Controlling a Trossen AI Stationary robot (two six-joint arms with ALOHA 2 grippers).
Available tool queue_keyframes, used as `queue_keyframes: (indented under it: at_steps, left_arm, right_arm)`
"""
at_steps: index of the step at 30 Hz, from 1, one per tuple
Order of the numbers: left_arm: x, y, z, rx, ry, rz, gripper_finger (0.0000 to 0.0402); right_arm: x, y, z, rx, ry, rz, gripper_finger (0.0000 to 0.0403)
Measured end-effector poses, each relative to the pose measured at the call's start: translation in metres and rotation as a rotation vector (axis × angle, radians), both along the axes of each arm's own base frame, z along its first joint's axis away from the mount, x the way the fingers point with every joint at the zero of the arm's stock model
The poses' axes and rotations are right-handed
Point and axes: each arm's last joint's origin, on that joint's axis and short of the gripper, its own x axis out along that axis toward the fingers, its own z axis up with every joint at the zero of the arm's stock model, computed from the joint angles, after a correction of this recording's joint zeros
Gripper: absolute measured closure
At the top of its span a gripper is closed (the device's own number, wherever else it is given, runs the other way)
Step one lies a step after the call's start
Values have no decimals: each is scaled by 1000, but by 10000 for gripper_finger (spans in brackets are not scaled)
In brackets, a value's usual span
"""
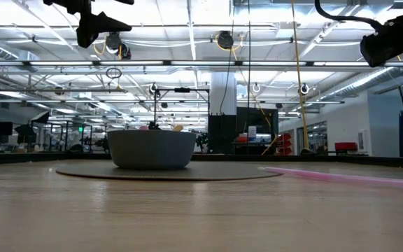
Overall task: Pick & Place Utensil
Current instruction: Put the blue cup on the mat to the right of the gray bowl
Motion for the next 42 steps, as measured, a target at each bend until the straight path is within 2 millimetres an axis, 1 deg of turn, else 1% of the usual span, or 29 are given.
queue_keyframes:
  at_steps: [8,26,29,33,42]
  left_arm:
    - [0,0,0,0,0,0,158]
    - [0,0,0,1,0,1,158]
    - [0,0,0,1,0,1,158]
    - [0,0,0,1,0,0,158]
    - [0,0,0,1,0,0,158]
  right_arm:
    - [0,0,0,0,0,-1,273]
    - [0,0,0,-3,1,-13,390]
    - [0,0,0,-3,0,-13,396]
    - [0,0,0,-4,1,-27,391]
    - [0,0,0,-2,3,-37,397]
